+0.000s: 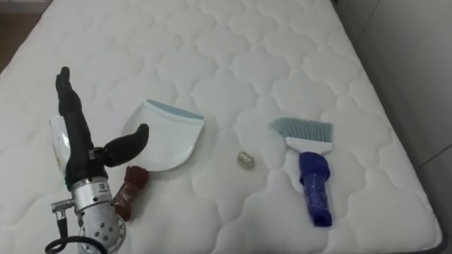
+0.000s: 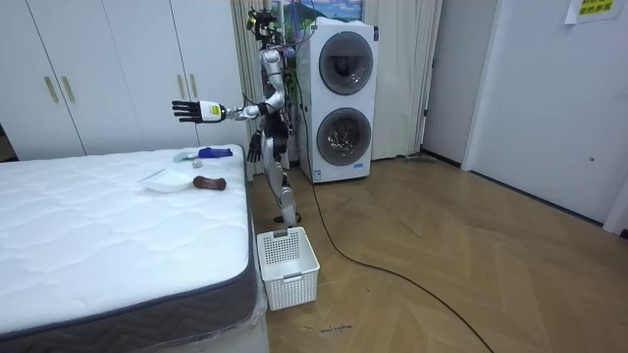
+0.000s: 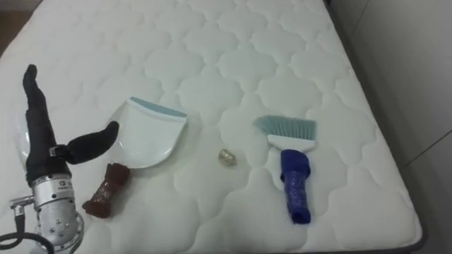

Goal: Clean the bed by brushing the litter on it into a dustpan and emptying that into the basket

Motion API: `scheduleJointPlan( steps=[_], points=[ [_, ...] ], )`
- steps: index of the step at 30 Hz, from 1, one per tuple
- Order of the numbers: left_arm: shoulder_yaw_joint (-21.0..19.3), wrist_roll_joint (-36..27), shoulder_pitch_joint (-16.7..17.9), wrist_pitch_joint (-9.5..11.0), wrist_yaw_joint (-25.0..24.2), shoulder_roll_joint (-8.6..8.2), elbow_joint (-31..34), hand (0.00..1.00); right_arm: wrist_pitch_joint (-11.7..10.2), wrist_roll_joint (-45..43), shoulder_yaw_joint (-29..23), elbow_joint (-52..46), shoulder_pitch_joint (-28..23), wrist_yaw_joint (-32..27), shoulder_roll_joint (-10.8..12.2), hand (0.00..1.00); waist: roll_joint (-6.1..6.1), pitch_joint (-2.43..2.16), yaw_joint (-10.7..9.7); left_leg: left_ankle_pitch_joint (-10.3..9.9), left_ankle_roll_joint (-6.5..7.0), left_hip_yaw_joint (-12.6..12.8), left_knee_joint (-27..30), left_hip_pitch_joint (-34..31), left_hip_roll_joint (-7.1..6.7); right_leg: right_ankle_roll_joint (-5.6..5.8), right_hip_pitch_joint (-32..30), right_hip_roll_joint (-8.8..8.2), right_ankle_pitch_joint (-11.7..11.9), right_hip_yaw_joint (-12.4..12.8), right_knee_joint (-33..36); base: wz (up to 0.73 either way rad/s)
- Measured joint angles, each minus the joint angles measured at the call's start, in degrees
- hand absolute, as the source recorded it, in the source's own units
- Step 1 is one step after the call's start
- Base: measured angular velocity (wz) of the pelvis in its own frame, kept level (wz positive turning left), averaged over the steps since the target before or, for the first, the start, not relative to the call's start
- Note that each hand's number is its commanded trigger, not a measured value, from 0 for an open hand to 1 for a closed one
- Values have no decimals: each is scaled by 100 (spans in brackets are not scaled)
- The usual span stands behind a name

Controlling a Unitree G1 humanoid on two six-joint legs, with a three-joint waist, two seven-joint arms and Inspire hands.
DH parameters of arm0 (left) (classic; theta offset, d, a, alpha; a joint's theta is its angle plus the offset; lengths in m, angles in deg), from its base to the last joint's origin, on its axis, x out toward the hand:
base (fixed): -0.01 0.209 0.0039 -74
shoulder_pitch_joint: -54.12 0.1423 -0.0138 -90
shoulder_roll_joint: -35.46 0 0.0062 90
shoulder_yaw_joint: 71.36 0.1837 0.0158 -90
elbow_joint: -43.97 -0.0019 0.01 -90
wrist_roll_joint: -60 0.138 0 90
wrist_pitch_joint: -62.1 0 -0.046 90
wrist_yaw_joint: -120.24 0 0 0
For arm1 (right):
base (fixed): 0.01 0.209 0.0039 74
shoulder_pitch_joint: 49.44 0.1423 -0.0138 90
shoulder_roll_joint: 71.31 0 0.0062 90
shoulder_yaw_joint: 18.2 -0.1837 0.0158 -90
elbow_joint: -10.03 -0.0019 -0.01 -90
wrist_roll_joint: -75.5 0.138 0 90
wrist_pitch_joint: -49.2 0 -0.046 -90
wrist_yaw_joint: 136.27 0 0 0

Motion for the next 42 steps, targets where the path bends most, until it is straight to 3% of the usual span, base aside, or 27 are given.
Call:
scheduleJointPlan(
  steps=[5, 8, 13, 18, 28, 38, 42],
  points=[
    [212, -6, -51, -64, -266, 62, -427, 0, 103, -3, 73, -130, 36, 15, -1, 0, 12, 40, -9, 0, 0, 111, -1, -2, 7, 0, -39, 0, 0, 57, -1, -10],
    [231, -25, -251, -153, -371, 61, -819, 0, 102, 2, 129, -164, 43, -38, -2, 0, 20, 45, -60, 0, 0, 124, 1, -65, 14, 0, -83, 2, 0, 46, 0, 0],
    [237, -127, -842, -182, -388, 64, -1410, 0, 128, -5, 174, -152, 135, -46, -2, 0, 45, 30, -148, 0, 1, 111, 117, -260, 16, -3, -249, -1, 2, 55, 15, -1],
    [222, -232, -1168, -190, -386, 55, -2040, 0, 209, -3, 224, -151, 208, -16, -22, 0, 116, -16, -200, 1, 2, 116, 128, -377, 17, -4, -385, 1, 2, 114, 18, -2],
    [103, -229, -1311, -194, -334, 68, -2950, 0, 221, -1, 261, -130, 216, -14, -46, 0, 105, -6, -166, 2, 2, 87, 114, -415, 10, -3, -427, 1, 2, 116, 5, 0],
    [-140, -219, -1340, -193, 64, 69, -3046, 0, 222, 13, 406, -137, 286, -196, -45, 0, 79, 3, -172, 4, 5, 56, 221, -804, 9, -13, -764, -3, 8, 92, 23, 0],
    [-169, -225, -1342, -193, 166, 79, -3094, 0, 223, 10, 451, -134, 322, -238, -45, 0, 75, 6, -216, 5, 6, -27, 245, -947, 10, -17, -858, -5, 11, -50, 22, 10]
  ],
)
